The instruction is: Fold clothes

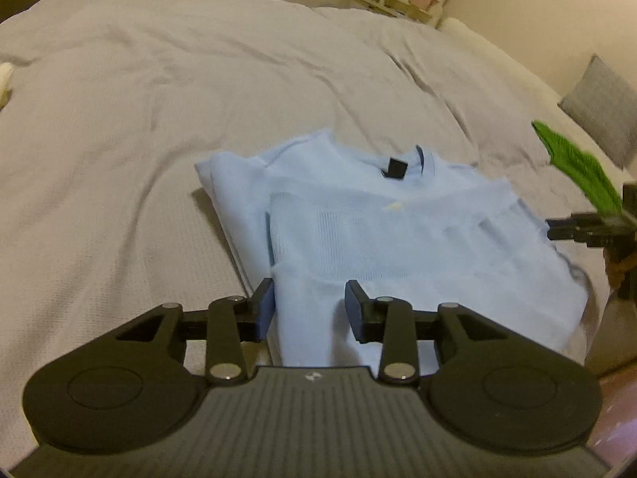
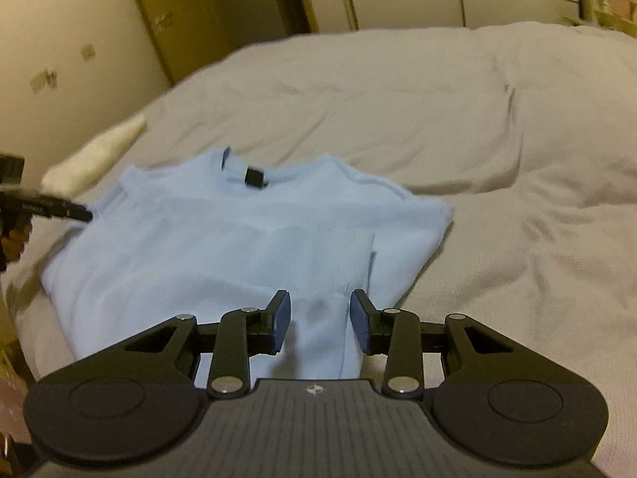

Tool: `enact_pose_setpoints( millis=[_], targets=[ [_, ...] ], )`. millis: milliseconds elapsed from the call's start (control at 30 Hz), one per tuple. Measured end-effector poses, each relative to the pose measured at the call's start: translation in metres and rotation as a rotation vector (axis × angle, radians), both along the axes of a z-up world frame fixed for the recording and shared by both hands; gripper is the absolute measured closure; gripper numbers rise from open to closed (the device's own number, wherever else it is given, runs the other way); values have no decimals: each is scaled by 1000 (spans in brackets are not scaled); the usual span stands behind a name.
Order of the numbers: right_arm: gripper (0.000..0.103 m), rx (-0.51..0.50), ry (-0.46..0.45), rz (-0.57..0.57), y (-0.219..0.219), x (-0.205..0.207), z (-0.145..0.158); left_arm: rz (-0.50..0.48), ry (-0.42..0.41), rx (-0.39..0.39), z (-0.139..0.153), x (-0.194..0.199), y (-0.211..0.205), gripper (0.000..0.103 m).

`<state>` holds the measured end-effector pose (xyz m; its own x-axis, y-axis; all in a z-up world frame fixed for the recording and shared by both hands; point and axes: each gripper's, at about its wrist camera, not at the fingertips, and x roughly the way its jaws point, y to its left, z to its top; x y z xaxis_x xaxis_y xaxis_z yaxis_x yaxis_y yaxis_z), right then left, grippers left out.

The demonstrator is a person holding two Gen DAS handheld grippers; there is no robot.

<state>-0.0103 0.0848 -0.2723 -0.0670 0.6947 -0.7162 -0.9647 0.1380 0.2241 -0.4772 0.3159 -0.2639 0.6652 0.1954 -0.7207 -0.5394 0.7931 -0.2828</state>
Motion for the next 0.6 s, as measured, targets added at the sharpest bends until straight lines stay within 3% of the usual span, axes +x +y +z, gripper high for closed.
enact_pose_setpoints(
  millis=[100, 233, 267, 300, 333, 433, 467, 533, 600],
  targets=[
    [54, -29, -35, -33, 3, -3, -6, 3, 14, 20, -4, 0, -3, 69],
    [54, -8, -1, -72, 4, 1, -7, 14, -3, 5, -9, 2, 2, 68],
    [58, -20, 11, -71, 6, 1, -9, 13, -5, 1, -11, 3, 3, 69],
    [69, -32, 22, -71, 8, 2, -12, 7, -1, 12, -11, 3, 1, 69],
    [72, -41, 26, -71, 10, 2, -13, 0, 3, 25, -11, 4, -2, 71],
    [85, -35, -4, -71, 8, -5, -10, -12, 23, 98, -7, 2, -12, 94],
    [87, -19, -31, -74, 6, -9, -6, -12, 17, 120, -3, 0, -14, 97],
    [95, 19, -88, -80, 3, -17, 3, -12, -5, 156, 7, -5, -20, 98],
    [95, 80, -133, -84, -3, -22, 20, -25, -40, 198, 20, -9, -25, 98]
  ],
)
